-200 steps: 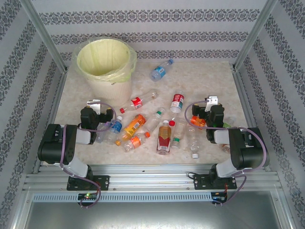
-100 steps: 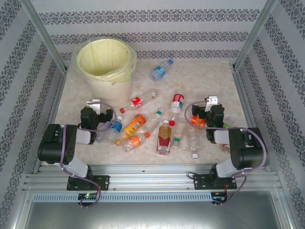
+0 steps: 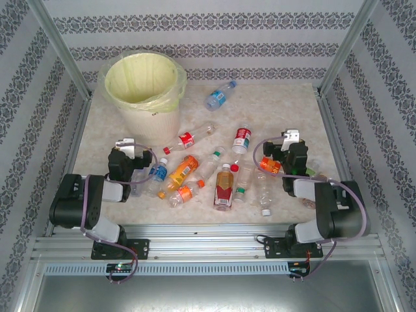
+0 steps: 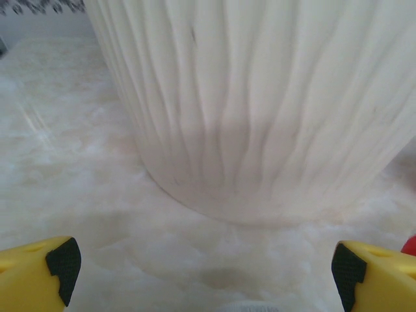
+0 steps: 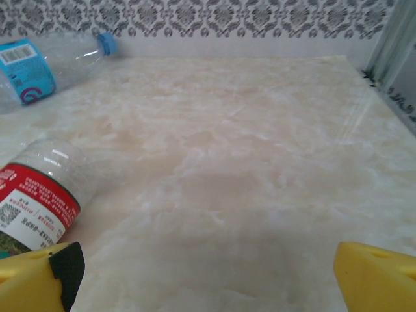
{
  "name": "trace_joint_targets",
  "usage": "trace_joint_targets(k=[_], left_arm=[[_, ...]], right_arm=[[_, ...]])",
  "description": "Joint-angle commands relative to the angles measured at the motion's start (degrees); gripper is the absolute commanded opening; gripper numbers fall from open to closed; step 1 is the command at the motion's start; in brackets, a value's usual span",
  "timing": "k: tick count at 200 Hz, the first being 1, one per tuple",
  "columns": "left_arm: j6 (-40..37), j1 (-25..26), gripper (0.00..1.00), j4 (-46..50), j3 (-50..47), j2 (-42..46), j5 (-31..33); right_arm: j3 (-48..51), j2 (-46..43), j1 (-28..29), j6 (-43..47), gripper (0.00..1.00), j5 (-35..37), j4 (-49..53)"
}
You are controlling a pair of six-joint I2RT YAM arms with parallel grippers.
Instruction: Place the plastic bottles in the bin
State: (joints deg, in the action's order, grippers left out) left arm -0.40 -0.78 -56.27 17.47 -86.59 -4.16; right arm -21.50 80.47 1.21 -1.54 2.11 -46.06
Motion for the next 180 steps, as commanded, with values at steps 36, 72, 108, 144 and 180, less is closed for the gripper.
trace_joint_targets(k=[36,72,108,144,180], left_arm=[[4.67,0.12,1.00,16.10,1.88,18.50,4.54],[12.26,4.24,1.00,33.15,7.37,29.76,4.98],[18.39,13.99,1.00,54.67,18.98,34.18,5.93],[20.15,23.69,1.00,63.22,29.05,32.02,3.10],[19.28,30.21,1.00,69.38,41.45,23.48,-3.41]], right_arm=[[-8.99,-11.41,-0.16,-9.58,0.98,9.08,29.46],[-13.65,-16.28,0.77,-17.02,0.98,7.96,45.43],[-15.17,-22.88,2.14,-25.09,0.98,8.41,56.70],[-17.25,-28.02,3.74,-28.25,0.98,7.76,67.85],[-18.21,-31.72,4.49,-30.52,0.98,1.98,75.32]])
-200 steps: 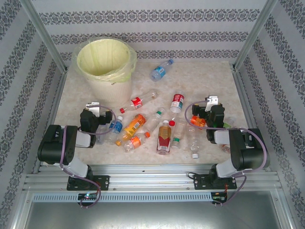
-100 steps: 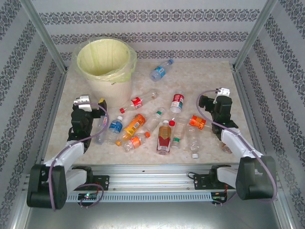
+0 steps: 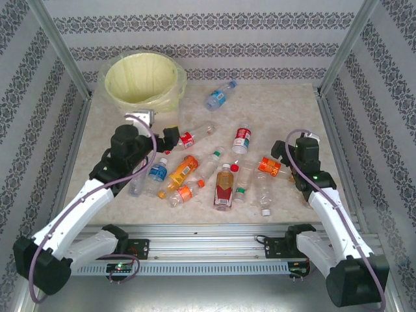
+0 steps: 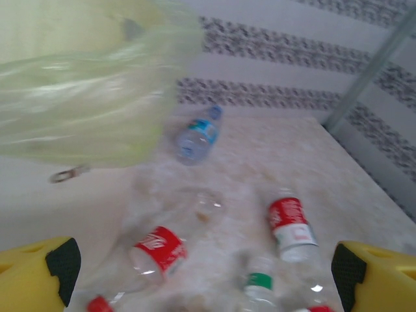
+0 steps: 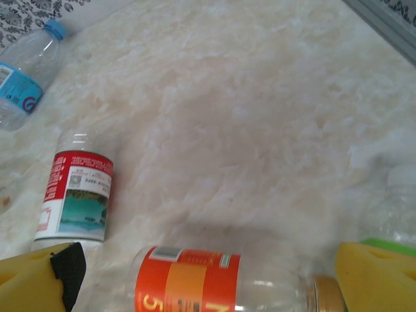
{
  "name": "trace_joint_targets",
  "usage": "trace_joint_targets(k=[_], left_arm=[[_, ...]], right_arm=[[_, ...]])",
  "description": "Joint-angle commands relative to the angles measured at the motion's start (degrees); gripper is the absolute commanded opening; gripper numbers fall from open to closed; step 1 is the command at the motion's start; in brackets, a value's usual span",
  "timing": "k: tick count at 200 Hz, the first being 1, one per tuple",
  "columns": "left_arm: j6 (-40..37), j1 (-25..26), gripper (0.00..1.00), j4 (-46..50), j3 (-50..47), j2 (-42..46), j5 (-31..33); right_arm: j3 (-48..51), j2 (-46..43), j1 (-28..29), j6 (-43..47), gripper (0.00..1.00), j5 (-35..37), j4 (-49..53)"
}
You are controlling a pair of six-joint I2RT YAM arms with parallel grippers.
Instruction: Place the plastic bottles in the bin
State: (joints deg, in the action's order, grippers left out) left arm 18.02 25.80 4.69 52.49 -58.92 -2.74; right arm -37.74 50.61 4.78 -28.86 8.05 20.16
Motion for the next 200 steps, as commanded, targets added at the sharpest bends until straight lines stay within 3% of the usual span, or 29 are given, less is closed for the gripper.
trace_joint_targets(k=[1,49,102,133,162,200], left_arm=[[0.73,3.81,1.00,8.50,6.72,-4.41,-5.00],[-1.77,6.40,1.00,14.80,21.48,-15.61,-17.49],[-9.60,8.02,1.00,20.58,27.09,-21.13,-33.47],[-9.72,8.90,1.00,15.13,21.00,-19.28,-36.86],[-4.45,9.13,1.00,8.50,16.93,-18.02,-39.67],[-4.04,10.50,1.00,7.41,15.41,-15.93,-37.29]], right_arm=[[-2.03,-1.94,0.98,-3.25,0.98,-4.12,9.41],[-1.68,-4.78,4.98,-6.74,0.98,-9.75,16.74],[0.56,-6.77,9.56,-9.00,0.96,-13.11,20.13],[1.32,-6.99,11.36,-10.90,0.94,-12.36,22.96],[2.52,-5.42,12.18,-11.37,0.92,-12.25,23.78],[4.31,-3.35,13.79,-11.35,0.91,-12.27,22.93]])
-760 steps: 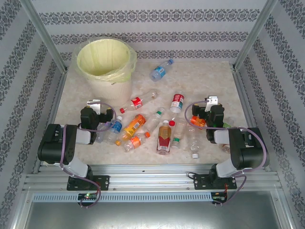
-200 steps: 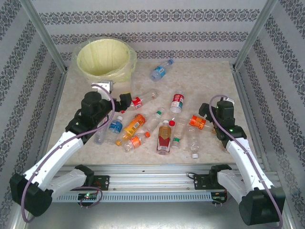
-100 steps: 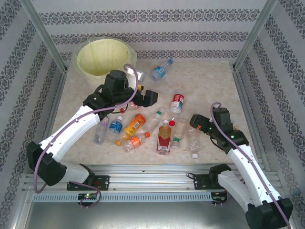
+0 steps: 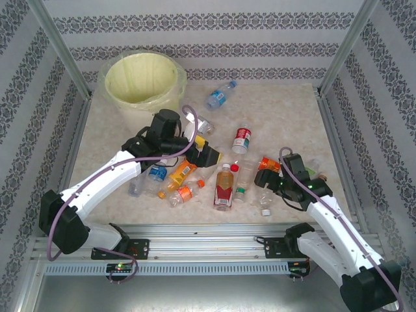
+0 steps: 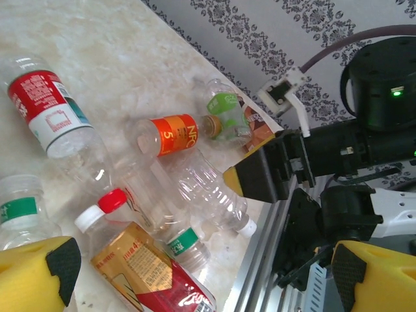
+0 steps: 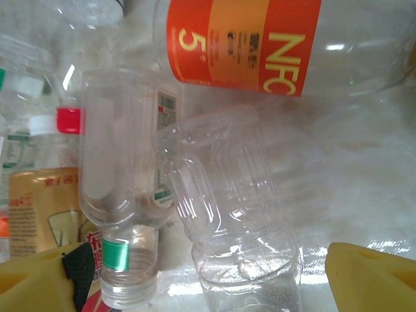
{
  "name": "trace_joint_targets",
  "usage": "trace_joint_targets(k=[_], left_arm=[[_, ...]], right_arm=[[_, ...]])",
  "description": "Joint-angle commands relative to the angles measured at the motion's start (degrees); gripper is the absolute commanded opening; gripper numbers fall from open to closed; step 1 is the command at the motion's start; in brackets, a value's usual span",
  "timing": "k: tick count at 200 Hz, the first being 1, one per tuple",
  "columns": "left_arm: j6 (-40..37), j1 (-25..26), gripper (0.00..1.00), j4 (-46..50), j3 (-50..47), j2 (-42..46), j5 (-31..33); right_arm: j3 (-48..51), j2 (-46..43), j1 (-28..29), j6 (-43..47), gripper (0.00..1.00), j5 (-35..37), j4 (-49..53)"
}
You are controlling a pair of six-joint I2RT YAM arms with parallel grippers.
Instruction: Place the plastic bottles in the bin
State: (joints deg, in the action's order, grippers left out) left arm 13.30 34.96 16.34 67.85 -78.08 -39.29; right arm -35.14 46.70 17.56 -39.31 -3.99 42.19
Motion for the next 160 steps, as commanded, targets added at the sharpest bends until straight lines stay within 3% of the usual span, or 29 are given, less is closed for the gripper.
trace_joint_targets(k=[1,160], left_arm=[[0.59,1.34,1.00,-4.23,0.02,3.35,-0.64],[-1.78,1.87,1.00,-1.78,-0.17,3.81,5.29]], right_arm=[[1.72,0.62,1.04,-0.88,0.91,-0.23,0.93],[7.43,7.07,3.74,0.20,0.88,-1.70,-5.99]])
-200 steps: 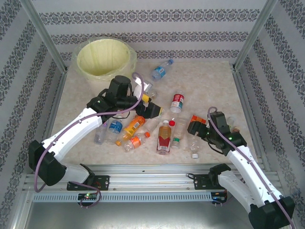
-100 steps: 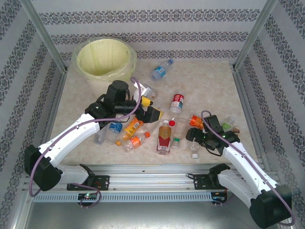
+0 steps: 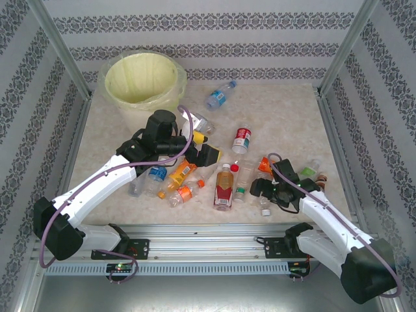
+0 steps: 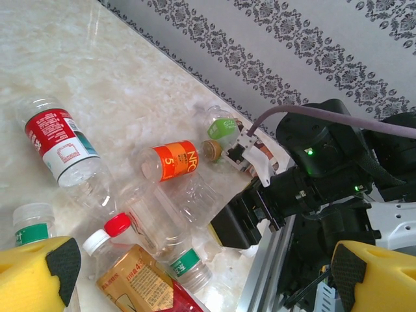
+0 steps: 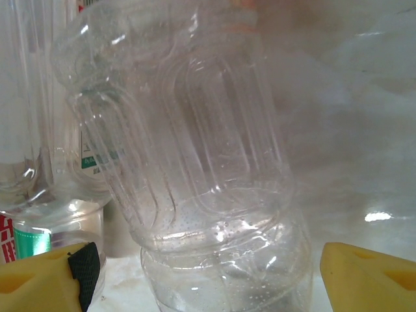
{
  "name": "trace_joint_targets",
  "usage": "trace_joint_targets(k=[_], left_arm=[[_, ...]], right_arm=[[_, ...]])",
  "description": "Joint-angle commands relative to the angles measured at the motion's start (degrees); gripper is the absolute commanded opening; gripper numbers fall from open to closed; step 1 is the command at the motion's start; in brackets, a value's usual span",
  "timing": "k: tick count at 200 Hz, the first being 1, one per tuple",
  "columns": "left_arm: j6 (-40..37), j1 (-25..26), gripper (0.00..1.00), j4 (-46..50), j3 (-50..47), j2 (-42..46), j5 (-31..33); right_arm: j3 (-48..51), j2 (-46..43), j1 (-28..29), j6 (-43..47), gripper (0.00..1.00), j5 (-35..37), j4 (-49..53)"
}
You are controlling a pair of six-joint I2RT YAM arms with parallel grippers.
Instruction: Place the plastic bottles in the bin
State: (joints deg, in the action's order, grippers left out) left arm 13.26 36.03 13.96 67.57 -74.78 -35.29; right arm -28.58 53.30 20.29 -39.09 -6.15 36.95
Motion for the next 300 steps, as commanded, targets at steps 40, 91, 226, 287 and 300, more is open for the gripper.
trace_joint_targets(k=[40,91,226,287,300], left_arm=[[-1.74,0.99,1.00,0.79,0.14,0.18,1.45],[-2.19,1.26,1.00,1.34,0.28,-0.18,1.80],[-1.93,1.76,1.00,1.96,0.76,-0.53,2.33],[3.52,1.76,1.00,2.31,2.45,-0.96,2.39],[6.31,1.76,1.00,2.07,2.74,-0.72,2.42]], right_arm=[[0.94,2.19,2.21,0.24,0.84,2.25,-1.17],[0.72,4.21,4.91,0.68,0.78,4.80,-1.56],[-0.35,2.13,7.30,1.34,0.62,10.17,-0.79],[-6.11,-6.18,7.87,3.74,0.59,6.27,-0.60],[-7.94,-7.29,7.91,4.17,0.59,3.58,-2.20]])
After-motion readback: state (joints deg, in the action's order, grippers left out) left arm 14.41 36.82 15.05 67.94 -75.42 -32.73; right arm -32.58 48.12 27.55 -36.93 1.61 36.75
